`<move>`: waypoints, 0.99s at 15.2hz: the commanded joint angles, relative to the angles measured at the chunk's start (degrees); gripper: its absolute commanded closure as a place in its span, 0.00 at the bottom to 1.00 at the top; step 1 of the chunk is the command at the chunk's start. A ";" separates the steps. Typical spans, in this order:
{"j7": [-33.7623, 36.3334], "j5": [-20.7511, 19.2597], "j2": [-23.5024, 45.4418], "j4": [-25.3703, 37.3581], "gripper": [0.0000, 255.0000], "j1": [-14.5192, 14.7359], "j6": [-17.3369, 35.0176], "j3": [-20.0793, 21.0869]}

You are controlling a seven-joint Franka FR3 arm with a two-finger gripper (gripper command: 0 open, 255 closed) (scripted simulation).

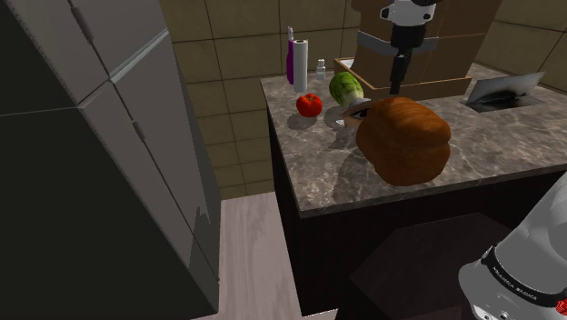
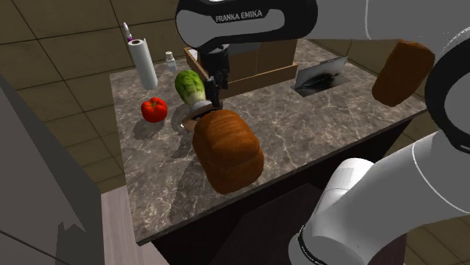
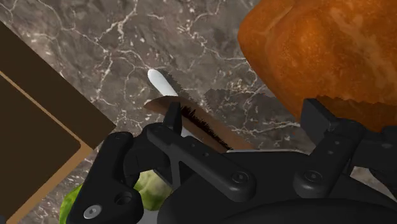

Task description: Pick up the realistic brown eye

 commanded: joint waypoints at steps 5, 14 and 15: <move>-11.31 -1.42 13.10 7.01 0.00 0.26 4.01 -2.82; -12.04 -1.53 16.27 3.75 0.00 0.05 10.16 -3.20; -12.04 -1.53 16.26 3.75 0.00 0.05 10.16 -3.20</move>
